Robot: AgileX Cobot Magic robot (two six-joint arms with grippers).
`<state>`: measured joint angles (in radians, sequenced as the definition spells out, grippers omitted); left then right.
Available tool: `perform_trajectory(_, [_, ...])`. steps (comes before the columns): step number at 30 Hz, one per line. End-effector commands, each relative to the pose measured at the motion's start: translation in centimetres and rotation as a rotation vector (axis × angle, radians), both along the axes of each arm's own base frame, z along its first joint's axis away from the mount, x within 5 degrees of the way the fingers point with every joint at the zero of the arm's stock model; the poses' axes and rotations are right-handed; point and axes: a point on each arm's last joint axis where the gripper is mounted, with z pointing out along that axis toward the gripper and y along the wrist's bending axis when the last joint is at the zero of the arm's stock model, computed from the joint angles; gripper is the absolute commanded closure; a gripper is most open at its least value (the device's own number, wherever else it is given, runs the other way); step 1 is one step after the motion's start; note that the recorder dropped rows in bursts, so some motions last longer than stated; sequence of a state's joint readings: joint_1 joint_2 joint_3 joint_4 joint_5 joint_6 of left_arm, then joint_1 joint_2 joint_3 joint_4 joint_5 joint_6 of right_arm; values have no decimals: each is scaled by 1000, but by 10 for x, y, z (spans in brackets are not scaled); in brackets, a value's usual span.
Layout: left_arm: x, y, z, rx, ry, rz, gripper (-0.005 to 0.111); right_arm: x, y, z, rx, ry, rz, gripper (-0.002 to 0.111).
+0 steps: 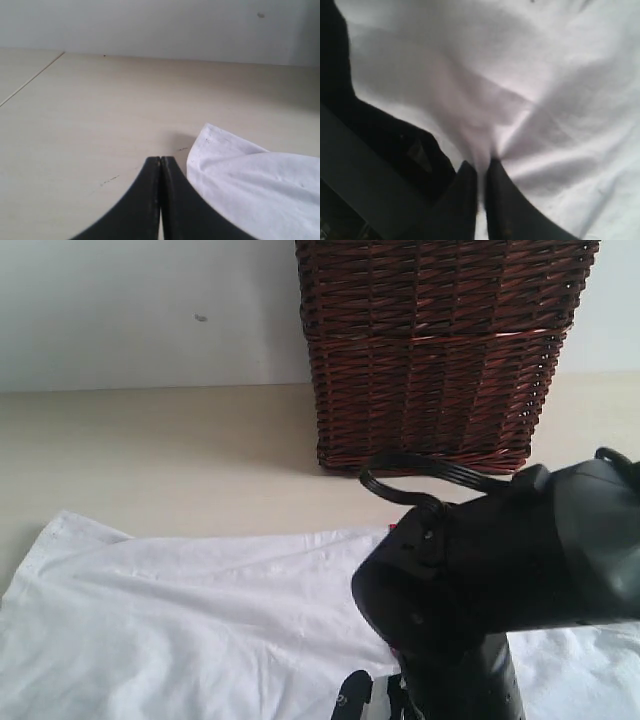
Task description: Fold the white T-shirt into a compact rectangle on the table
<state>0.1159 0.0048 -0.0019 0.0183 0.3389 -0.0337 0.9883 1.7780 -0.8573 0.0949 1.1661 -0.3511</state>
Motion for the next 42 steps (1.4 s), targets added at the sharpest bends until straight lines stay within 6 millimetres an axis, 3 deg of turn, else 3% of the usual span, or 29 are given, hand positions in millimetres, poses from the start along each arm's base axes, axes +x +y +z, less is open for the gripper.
perform_trajectory(1, [0, 0, 0, 6, -8, 0, 107, 13, 5, 15, 3, -44, 136, 108])
perform_trajectory(9, [0, 0, 0, 6, -8, 0, 107, 56, 5, 21, -89, -471, 245, 107])
perform_trajectory(12, [0, 0, 0, 6, -8, 0, 107, 64, 5, 18, -119, -542, 260, 96])
perform_trajectory(18, [0, 0, 0, 6, -8, 0, 107, 73, 6, 12, -156, -653, 222, 62])
perform_trajectory(23, [0, 0, 0, 6, -8, 0, 107, 88, 4, 20, -190, -921, 51, 55])
perform_trajectory(26, [0, 0, 0, 6, -8, 0, 107, 86, 1, 22, -221, -957, -48, 55])
perform_trajectory(32, [0, 0, 0, 6, -8, 0, 107, 84, -4, 23, -288, -948, -73, 55])
perform_trajectory(38, [0, 0, 0, 6, -8, 0, 107, 82, -7, 41, -240, -977, -103, 55])
perform_trajectory(42, [0, 0, 0, 6, -8, 0, 107, 70, -10, 50, -196, -865, -137, 55])
